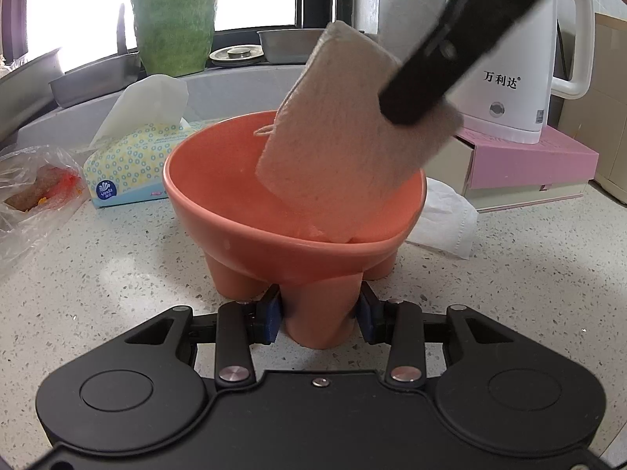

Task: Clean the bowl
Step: 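Scrub the bowl's inner wall and rim with the right gripper's sponge, then lift the sponge out of the bowl with the right gripper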

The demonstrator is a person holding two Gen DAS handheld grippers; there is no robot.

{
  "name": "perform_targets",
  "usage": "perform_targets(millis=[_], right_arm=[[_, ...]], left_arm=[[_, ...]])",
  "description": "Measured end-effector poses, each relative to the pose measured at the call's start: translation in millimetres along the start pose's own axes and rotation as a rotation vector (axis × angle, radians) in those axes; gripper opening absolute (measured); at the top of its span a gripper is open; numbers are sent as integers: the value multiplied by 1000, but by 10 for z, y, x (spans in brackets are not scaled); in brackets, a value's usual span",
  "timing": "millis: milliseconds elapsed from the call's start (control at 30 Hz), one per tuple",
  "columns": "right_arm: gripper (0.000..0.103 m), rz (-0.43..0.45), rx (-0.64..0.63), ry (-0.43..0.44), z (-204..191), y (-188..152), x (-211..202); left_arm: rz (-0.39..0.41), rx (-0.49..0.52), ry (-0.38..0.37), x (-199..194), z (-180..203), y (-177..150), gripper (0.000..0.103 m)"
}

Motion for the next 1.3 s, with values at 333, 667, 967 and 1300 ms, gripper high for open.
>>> perform_targets(millis=[333,667,967,1300], right_arm=[[12,30,8,78,-226,60,-13],[13,59,4,67,-255,217,73],[12,85,64,-19,64,231,91],[13,97,101,-53,320,112,-40]], left_arm=[[0,0,2,0,10,0,38],[0,-4,0,7,9,7,38],[0,-3,-1,6,-4,7,38],[0,-4,-1,5,2,4,38]])
Point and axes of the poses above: each gripper's, at about its wrist camera, not at the fingertips, and x roughly the way its jaws point, z to its right, y to its top, the point moved 2 cm from there along x, roughly the way its jaws point, and after that the axes turned 10 degrees about y, right-handed, at the moved point
